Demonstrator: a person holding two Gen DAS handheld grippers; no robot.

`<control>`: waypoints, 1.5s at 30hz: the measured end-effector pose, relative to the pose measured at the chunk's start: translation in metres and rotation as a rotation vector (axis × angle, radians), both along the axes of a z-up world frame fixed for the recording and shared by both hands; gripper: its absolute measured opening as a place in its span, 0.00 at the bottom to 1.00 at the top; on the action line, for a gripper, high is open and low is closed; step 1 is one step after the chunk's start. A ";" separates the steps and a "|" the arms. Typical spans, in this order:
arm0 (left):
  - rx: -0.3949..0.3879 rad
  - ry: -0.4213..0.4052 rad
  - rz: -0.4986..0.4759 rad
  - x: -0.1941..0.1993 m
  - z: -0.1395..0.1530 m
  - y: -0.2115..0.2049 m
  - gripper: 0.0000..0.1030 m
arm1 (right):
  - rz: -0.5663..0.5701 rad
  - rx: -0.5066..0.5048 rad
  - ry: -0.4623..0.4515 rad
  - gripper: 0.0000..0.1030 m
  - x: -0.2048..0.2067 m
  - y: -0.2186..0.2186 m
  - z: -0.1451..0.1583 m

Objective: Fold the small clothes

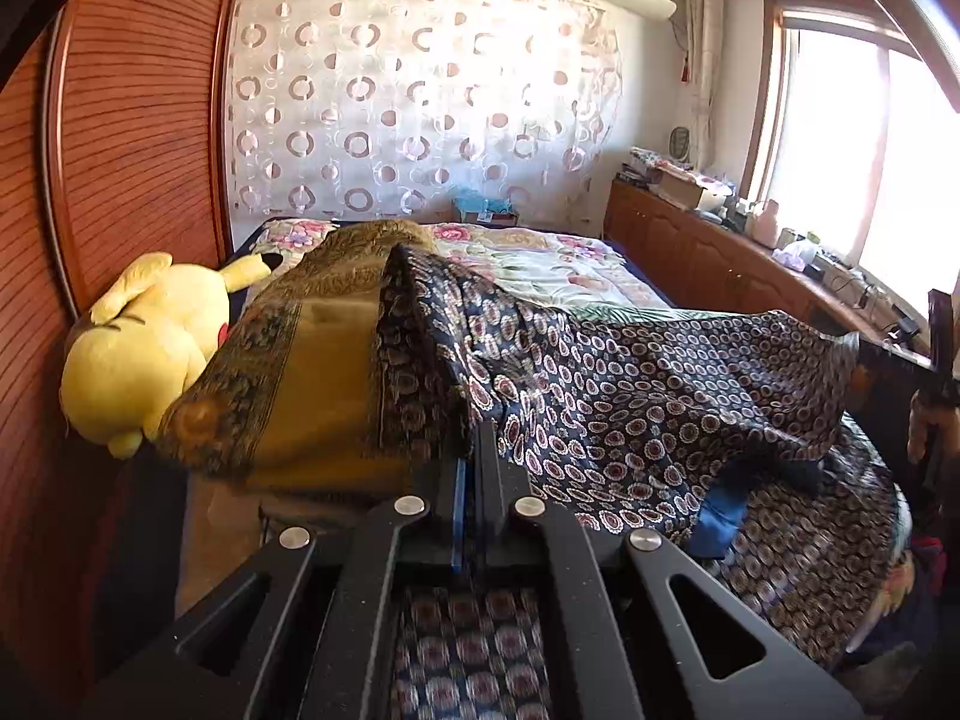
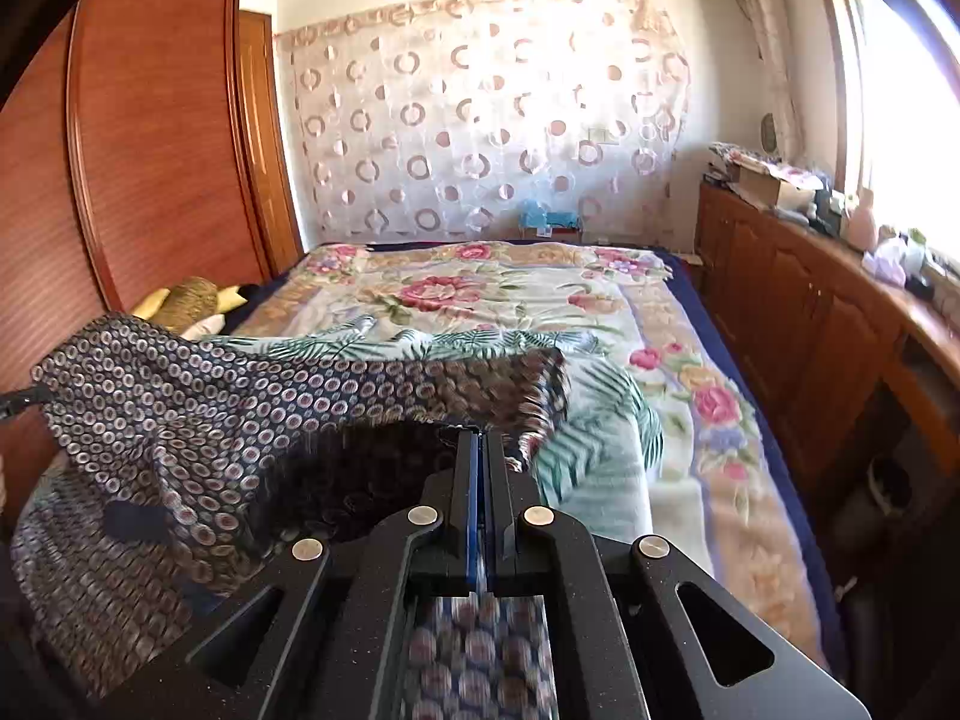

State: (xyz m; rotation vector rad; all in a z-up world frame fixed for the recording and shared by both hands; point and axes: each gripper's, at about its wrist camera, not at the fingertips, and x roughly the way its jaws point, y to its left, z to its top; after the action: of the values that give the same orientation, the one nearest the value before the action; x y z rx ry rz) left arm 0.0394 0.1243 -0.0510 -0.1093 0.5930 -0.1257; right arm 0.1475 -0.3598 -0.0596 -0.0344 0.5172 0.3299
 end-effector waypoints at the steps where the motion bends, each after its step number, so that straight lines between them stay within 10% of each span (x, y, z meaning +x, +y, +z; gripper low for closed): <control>1: -0.004 0.003 -0.003 -0.008 -0.002 0.001 0.02 | -0.002 0.011 0.011 0.01 -0.010 -0.008 -0.006; 9: 0.001 0.058 0.034 -0.027 -0.024 0.011 0.02 | -0.007 -0.019 0.115 0.04 -0.042 -0.036 -0.043; 15: 0.003 0.058 0.073 -0.027 -0.026 0.024 0.02 | -0.007 -0.066 0.103 0.38 -0.060 -0.043 -0.018; 27: 0.026 0.094 0.090 -0.026 -0.036 0.024 0.03 | -0.019 -0.060 0.101 0.39 -0.044 -0.032 -0.025; 35: 0.045 0.104 0.027 -0.038 -0.036 0.009 0.46 | -0.016 -0.074 0.175 0.47 -0.013 -0.012 -0.033; 45: 0.046 0.140 -0.067 -0.044 -0.047 -0.037 0.48 | -0.037 -0.069 0.258 0.47 -0.003 -0.014 -0.046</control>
State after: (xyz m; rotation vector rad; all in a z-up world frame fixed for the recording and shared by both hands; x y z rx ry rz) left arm -0.0049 0.0871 -0.0984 -0.0543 0.7392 -0.1700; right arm 0.1446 -0.3742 -0.1051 -0.0491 0.7840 0.2815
